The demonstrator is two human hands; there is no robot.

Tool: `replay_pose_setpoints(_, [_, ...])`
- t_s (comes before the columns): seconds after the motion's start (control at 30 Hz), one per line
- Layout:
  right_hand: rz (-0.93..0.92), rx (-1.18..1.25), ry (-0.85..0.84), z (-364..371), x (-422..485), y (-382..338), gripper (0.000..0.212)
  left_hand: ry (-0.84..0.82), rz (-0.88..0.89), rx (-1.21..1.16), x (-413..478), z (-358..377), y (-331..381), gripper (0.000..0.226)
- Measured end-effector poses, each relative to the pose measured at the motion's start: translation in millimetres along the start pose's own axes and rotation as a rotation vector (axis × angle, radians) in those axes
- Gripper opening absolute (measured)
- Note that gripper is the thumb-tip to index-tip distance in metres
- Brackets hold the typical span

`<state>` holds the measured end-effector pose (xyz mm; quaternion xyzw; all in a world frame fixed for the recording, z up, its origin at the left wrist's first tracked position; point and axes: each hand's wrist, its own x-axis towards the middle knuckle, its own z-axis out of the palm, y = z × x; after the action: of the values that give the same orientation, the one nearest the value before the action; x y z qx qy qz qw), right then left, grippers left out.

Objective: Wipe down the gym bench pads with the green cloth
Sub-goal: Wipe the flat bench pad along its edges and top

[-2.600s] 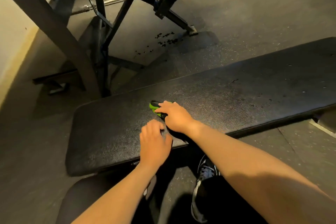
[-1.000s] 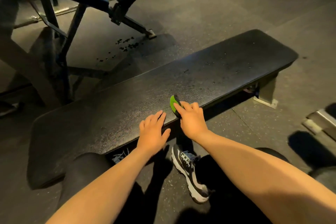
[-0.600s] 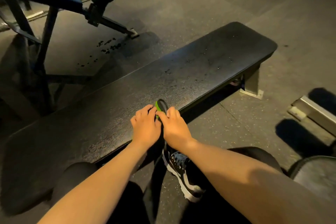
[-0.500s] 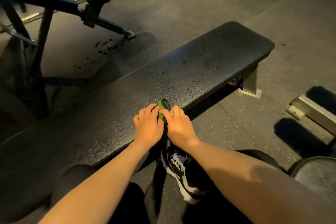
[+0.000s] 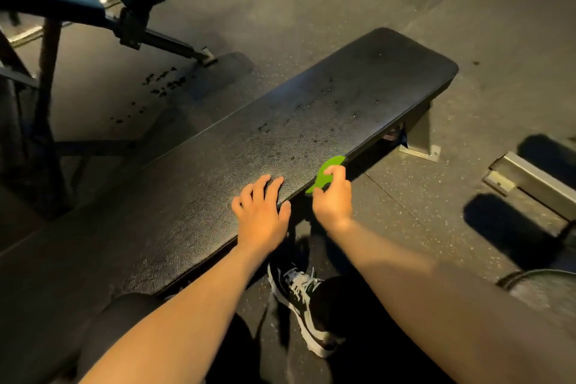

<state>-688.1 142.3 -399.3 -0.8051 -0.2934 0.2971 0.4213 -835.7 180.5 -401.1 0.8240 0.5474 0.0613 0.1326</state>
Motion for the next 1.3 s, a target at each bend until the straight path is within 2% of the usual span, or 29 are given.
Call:
replay_pose_setpoints(0.1, [0.067, 0.043, -0.065, 19, -23, 0, 0.029, 0.004, 0.007, 0.008, -1, 0, 0, 0.052])
replay_pose_setpoints(0.17, [0.145, 0.055, -0.121, 24, -26, 2, 0.032, 0.006, 0.023, 0.002, -1, -1, -1, 0.052])
replay_pose_setpoints(0.23, [0.193, 0.211, -0.157, 23, -22, 3, 0.032, 0.003, 0.038, 0.001, -2, -2, -4, 0.051])
replay_pose_setpoints(0.3, [0.183, 0.376, -0.087, 16, -12, 3, 0.033, -0.001, 0.044, -0.002, -2, -2, -5, 0.051])
replay_pose_setpoints(0.37, [0.245, 0.508, 0.06, 6, 4, -1, 0.037, -0.011, 0.045, -0.005, -2, -2, -6, 0.051])
replay_pose_setpoints(0.47, [0.375, 0.516, 0.241, -7, 33, -5, 0.043, -0.023, 0.044, 0.004, 0, -1, -6, 0.051])
replay_pose_setpoints(0.6, [0.499, 0.609, 0.153, -6, 43, -3, 0.046, -0.054, 0.029, 0.018, 1, -2, -6, 0.052])
replay_pose_setpoints(0.77, [0.605, 0.793, 0.007, 25, 11, -5, 0.032, -0.065, 0.0, 0.022, 2, -4, 0, 0.052])
replay_pose_setpoints(0.97, [0.484, 0.621, -0.15, 22, -3, -4, 0.033, -0.076, 0.006, 0.003, 1, -5, 0, 0.051])
replay_pose_setpoints(1.03, [0.414, 0.564, -0.075, 15, 6, -2, 0.041, -0.076, 0.011, 0.001, 0, -5, -1, 0.051])
replay_pose_setpoints(1.17, [0.436, 0.629, 0.164, -2, 21, -12, 0.045, -0.082, 0.03, 0.001, 1, -5, -4, 0.052])
replay_pose_setpoints(1.23, [0.405, 0.49, 0.146, -1, 17, -15, 0.04, -0.084, 0.028, 0.006, 1, -4, -4, 0.052])
replay_pose_setpoints(1.3, [0.285, 0.303, 0.082, 2, 5, -13, 0.032, -0.074, 0.021, 0.017, 0, -3, -3, 0.052])
